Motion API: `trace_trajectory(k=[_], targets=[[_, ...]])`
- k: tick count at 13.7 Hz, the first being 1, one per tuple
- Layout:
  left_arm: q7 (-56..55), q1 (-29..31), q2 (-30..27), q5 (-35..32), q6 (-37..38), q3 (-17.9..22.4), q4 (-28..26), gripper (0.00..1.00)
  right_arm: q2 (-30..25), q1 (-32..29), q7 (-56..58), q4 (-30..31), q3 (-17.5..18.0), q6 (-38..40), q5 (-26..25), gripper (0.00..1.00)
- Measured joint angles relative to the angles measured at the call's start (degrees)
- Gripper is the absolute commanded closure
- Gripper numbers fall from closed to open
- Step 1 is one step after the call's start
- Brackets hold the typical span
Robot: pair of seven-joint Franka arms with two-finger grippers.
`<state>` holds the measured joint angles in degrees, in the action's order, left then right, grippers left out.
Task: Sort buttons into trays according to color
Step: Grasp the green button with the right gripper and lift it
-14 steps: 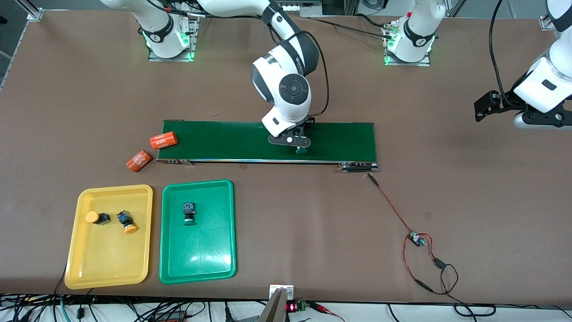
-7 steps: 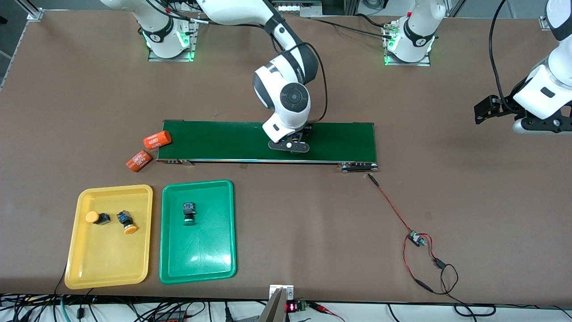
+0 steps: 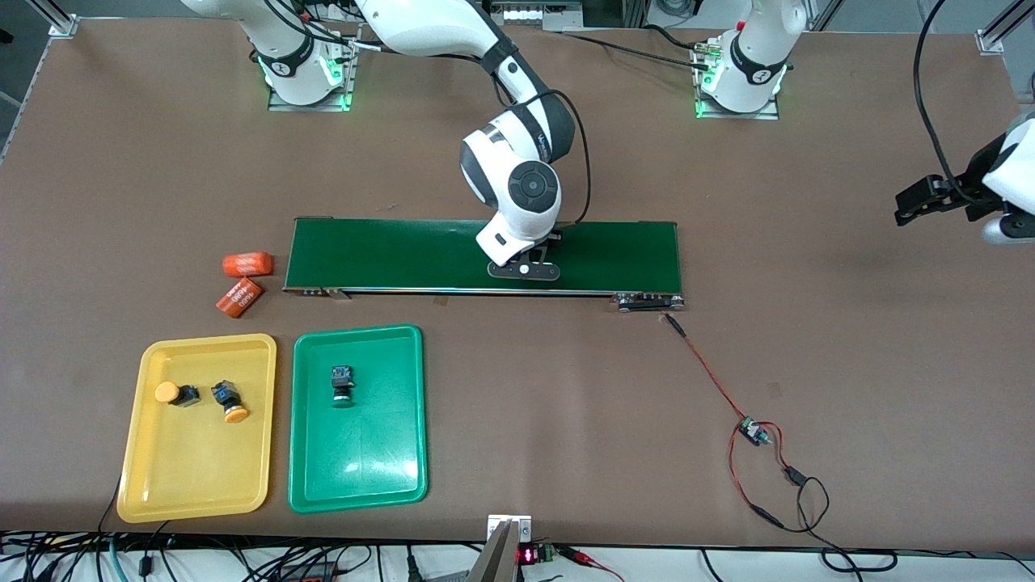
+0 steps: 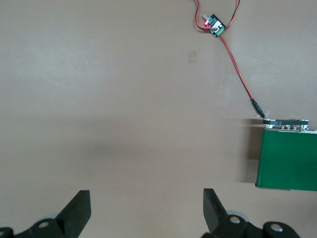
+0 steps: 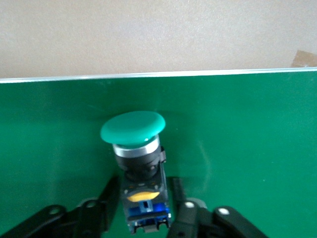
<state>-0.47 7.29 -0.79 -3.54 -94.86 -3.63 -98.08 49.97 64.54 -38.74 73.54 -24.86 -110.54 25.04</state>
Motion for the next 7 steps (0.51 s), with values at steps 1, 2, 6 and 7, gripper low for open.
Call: trace_trajectory(k=[1, 2, 6, 7], targets=[[0.0, 0.0, 0.0, 0.1, 0.5, -0.1, 0.5, 0.0, 0.0, -0.1, 0.0, 0.0, -0.1, 0.0, 0.2, 0.95], [0.0, -0.1, 0.0, 0.2, 0.8, -0.3, 0.7, 0.0, 0.0, -0.3, 0.0, 0.0, -0.1, -0.2, 0.3, 1.0], [0.0, -0.4, 0.0, 0.2, 1.2, -1.1, 0.9, 0.0, 0.0, -0.7, -0.5, -0.1, -1.0, -1.9, 1.4, 1.0], [0.0, -0.5, 0.0, 0.2, 1.2, -1.2, 0.9, 0.0, -0.1, -1.2, -0.6, -0.6, -1.5, -2.5, 1.7, 1.0]])
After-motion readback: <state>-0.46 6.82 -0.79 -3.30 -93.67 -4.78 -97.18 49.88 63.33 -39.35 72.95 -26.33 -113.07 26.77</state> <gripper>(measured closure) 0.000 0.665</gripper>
